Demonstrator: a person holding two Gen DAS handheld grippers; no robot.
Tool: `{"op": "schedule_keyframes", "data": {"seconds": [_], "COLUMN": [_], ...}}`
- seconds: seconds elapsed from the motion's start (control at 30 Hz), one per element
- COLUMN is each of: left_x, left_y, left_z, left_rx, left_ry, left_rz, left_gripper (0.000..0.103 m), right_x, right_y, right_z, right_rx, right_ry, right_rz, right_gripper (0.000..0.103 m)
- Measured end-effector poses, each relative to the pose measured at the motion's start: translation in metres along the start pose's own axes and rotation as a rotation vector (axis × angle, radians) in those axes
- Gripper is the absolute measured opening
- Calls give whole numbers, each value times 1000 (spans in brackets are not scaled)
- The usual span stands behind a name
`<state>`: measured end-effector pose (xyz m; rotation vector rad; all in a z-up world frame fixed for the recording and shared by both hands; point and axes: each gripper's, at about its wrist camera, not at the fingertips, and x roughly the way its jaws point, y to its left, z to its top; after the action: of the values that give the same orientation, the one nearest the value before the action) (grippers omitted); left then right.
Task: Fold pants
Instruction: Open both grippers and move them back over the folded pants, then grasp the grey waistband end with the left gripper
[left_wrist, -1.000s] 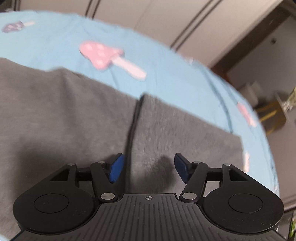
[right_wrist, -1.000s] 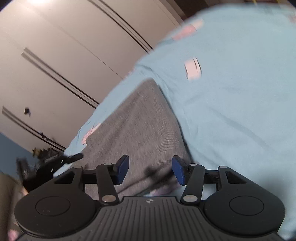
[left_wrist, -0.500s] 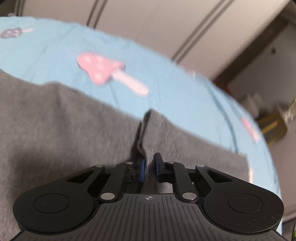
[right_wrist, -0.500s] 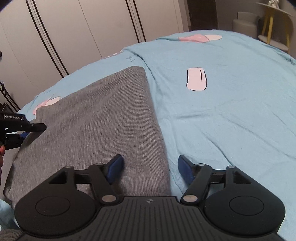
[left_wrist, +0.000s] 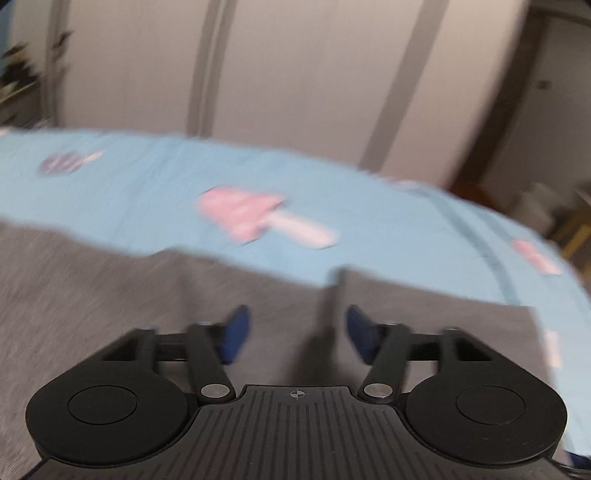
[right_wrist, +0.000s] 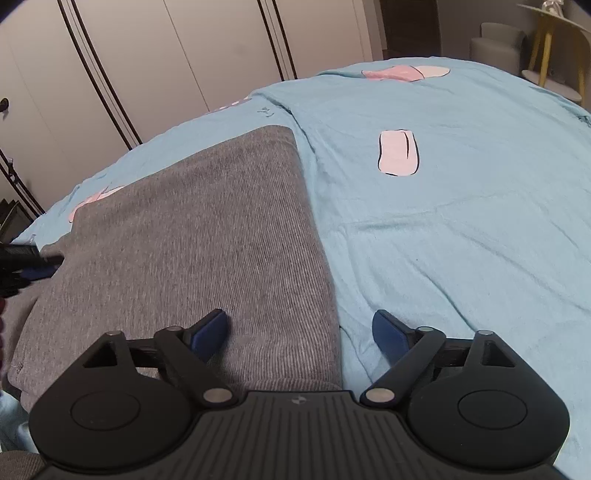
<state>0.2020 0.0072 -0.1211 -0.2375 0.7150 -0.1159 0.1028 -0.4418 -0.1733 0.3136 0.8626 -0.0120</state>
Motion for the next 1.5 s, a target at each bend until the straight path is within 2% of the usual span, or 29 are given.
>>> {"op": "schedule_keyframes", "data": {"seconds": [0.03,0.07,0.17,0.23,0.27,0.3,0.33,0.37,0.4,0.47,0.5,0.53,0.57,0.6,0.7,0.73,0.8,0.87,0.9,0.93,1.0,1.07,1.17,1.33,1.5], "left_x": [-1,0,11,10,15,24,32,37,33,25,20,19,14,7,-26,-34,-48,-49,-43,-36,-14,-19,-25,-39,-52], "left_y": [-10,-18,-41,-56,-62,-67,-67,-62,-55,-39,-29,-19,-8,5,25,23,15,1,-3,-6,-9,-4,7,27,57], "left_z": [2,2,-3,-17,-25,-35,-42,-49,-51,-47,-44,-43,-43,-43,-44,-46,-53,-62,-68,-74,-75,-72,-72,-74,-72], "left_rx": [10,12,-2,40,74,132,179,222,240,208,185,164,150,128,-22,-47,-36,24,49,67,90,66,61,28,7], "left_ry": [3,12,113,125,137,175,189,173,150,134,121,106,91,90,103,99,94,129,172,218,327,295,256,233,187], "left_rz": [-47,-89,-205,-274,-274,-233,-183,-137,-138,-126,-47,66,141,130,-37,-91,-152,-186,-202,-177,-66,-70,-4,-20,105], "left_gripper": [82,83,81,82,83,83,78,78,76,75,84,83,81,80,84,89,98,98,98,97,89,88,93,93,94], "right_x": [1,1,1,1,0,1,1,1,2,4,4,4,3,3,0,0,0,0,0,-1,-3,-4,-4,-3,-2], "right_y": [1,2,1,-3,-5,-6,-7,-7,-6,-5,-6,-7,-10,-12,-17,-18,-17,-15,-16,-17,-23,-28,-33,-33,-23], "right_z": [1,1,0,1,1,1,1,1,1,1,1,2,2,3,4,4,3,4,3,3,1,1,-1,-5,-8], "right_rx": [-3,-6,6,29,39,45,47,44,37,25,26,33,46,66,125,136,138,134,135,144,174,208,235,246,173], "right_ry": [3,4,-2,-2,-5,-7,-8,-9,-9,-8,-8,-9,-11,-13,-21,-24,-25,-26,-30,-37,-50,-59,-73,-103,-110], "right_rz": [-1,-1,10,23,29,34,37,39,39,36,37,42,49,57,79,83,80,74,75,82,105,124,142,149,120], "right_gripper": [92,94,94,94,95,95,96,97,98,99,99,99,99,99,99,99,99,99,99,99,99,99,99,99,99]}}
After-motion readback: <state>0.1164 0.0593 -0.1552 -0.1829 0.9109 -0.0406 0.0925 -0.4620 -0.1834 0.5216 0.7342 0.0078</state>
